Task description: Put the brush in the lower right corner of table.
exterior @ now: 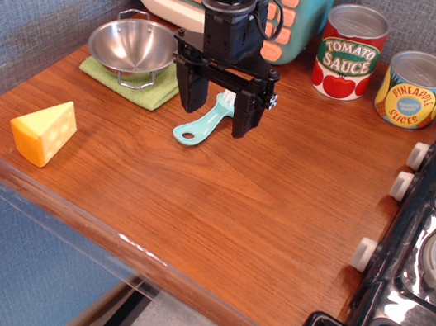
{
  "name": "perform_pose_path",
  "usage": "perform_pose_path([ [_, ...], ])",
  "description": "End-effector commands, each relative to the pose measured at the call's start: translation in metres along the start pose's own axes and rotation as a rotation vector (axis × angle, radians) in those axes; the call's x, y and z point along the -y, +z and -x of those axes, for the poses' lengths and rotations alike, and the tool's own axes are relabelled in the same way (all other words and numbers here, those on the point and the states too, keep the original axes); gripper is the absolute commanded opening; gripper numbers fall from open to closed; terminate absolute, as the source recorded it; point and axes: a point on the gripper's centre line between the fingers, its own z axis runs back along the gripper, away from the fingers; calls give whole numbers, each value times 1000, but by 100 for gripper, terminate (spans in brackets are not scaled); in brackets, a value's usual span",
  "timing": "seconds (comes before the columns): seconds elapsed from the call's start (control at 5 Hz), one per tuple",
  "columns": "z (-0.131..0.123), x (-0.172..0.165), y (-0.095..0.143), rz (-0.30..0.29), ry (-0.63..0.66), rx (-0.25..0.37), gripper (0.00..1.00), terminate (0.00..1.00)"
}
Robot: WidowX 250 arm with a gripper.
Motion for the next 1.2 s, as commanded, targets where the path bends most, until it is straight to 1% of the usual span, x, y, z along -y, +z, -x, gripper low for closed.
perform_pose_path([
  [0.0,0,0,0,0,0,0,100,0],
  [0.2,-19,-7,-3,98,18,56,100,0],
  [0.4,-52,-21,-13,78,69,77,100,0],
  [0.6,-74,-38,-28,63,106,79,100,0],
  [0.8,-83,-36,-36,61,99,83,100,0],
  [1.0,-87,-29,-41,40,69,73,100,0],
])
